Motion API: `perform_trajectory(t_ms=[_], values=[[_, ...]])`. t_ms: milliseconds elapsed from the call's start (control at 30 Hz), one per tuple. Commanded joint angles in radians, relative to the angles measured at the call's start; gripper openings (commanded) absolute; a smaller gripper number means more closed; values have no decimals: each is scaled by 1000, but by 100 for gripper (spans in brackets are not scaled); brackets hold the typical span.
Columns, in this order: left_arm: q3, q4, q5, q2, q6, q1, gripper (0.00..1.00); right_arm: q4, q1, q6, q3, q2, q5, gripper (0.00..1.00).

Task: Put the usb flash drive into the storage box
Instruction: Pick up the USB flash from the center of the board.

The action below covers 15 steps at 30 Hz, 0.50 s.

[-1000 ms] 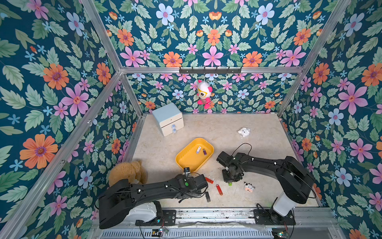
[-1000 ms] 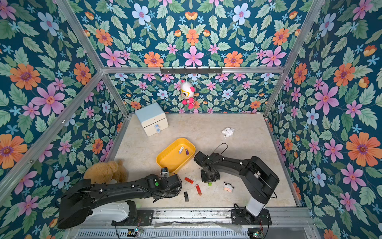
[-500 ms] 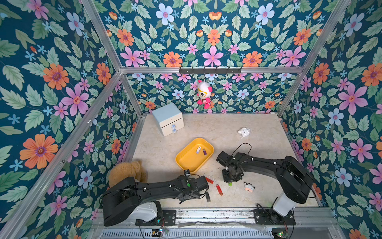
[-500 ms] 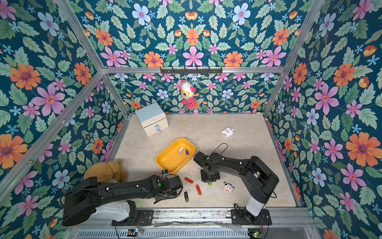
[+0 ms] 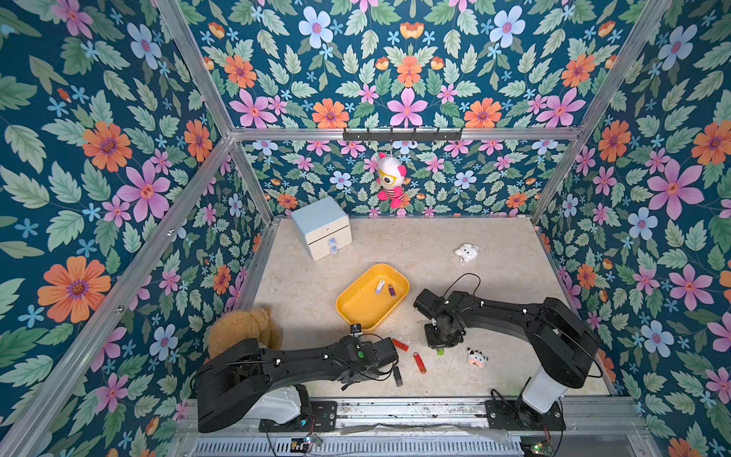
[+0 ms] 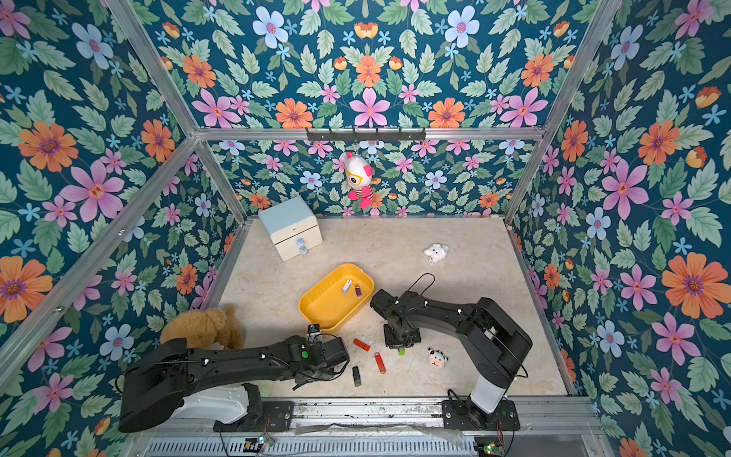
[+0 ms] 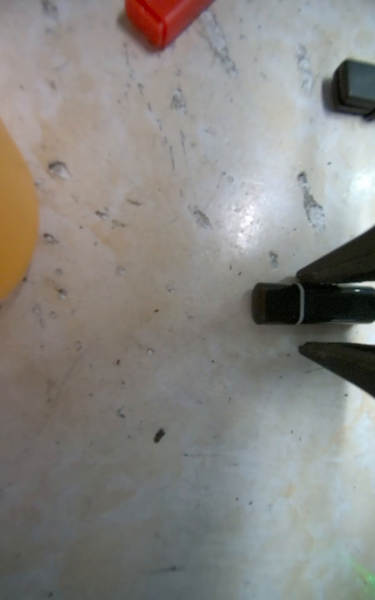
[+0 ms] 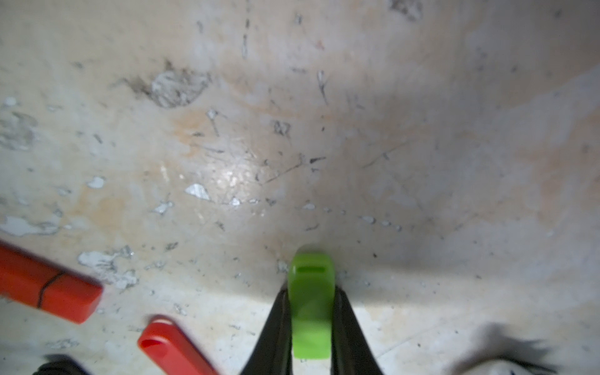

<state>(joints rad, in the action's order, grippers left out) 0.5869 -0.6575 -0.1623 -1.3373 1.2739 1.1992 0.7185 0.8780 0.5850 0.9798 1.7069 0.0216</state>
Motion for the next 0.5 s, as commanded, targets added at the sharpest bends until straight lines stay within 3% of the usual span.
perform_trajectory(t_ms=[0, 200, 367, 467], values=[[-20, 54, 67, -12, -2, 0, 29, 15, 1, 6, -6, 14, 15, 0], [-27, 65, 72, -10, -3, 0, 18, 18, 3, 7, -5, 7, 10, 0], [-33, 73, 72, -4, -7, -1, 0, 23, 2, 9, 4, -7, 3, 0], [-32, 70, 71, -1, -7, 0, 0, 37, 2, 9, 18, -23, -7, 0]])
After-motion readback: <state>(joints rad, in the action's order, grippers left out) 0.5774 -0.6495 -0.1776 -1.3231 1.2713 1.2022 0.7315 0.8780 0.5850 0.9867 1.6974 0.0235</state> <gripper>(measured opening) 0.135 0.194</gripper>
